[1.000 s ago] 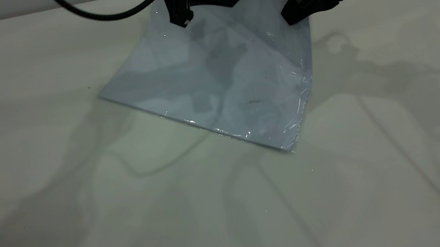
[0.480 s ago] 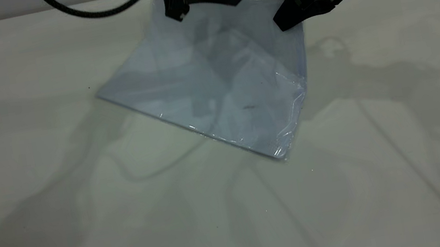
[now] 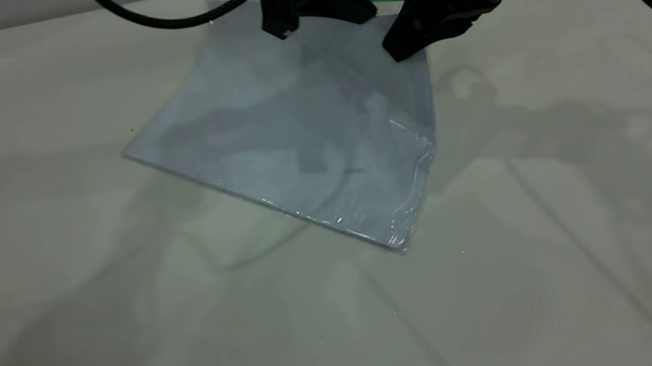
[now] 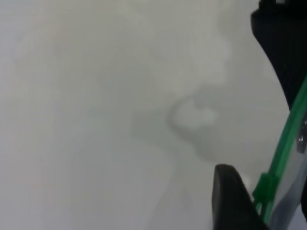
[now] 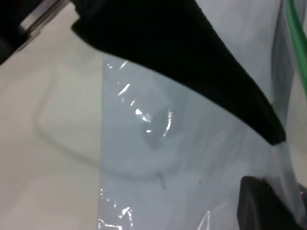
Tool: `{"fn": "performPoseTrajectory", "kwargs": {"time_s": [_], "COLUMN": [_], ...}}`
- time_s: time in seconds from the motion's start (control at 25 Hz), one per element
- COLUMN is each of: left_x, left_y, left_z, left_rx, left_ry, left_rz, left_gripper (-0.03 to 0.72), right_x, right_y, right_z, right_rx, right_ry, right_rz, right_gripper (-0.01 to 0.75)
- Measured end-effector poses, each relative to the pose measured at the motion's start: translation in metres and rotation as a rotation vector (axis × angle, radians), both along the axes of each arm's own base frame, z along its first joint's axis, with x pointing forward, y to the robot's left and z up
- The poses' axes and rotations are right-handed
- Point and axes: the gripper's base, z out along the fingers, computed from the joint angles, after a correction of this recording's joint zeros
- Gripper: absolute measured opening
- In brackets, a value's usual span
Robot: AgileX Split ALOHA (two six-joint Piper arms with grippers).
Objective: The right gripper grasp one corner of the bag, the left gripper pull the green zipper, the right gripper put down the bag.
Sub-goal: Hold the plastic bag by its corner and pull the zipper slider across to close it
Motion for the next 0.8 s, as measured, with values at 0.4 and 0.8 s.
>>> {"fn": "performPoseTrajectory", "kwargs": {"time_s": [0.4,0.8], "left_x": [-0.0016,-0.0006], "left_y": [-0.0066,-0.0053], "left_z": [-0.0074,-0.0097], "left_rx": [0.01,0.013], "left_ry": [-0.011,-0.011], "left_rz": [0.009,0.016], "left_gripper": [0.336,0.056], "right_x": [0.0005,0.0014], "right_y": [-0.0013,-0.0022], "right_z": [-0.001,-0.0011], "right_rx": [-0.011,-0.011], "right_ry": [-0.003,-0.001], "right_rz": [-0.007,-0.026], "right_gripper": [0.036,0.036]}}
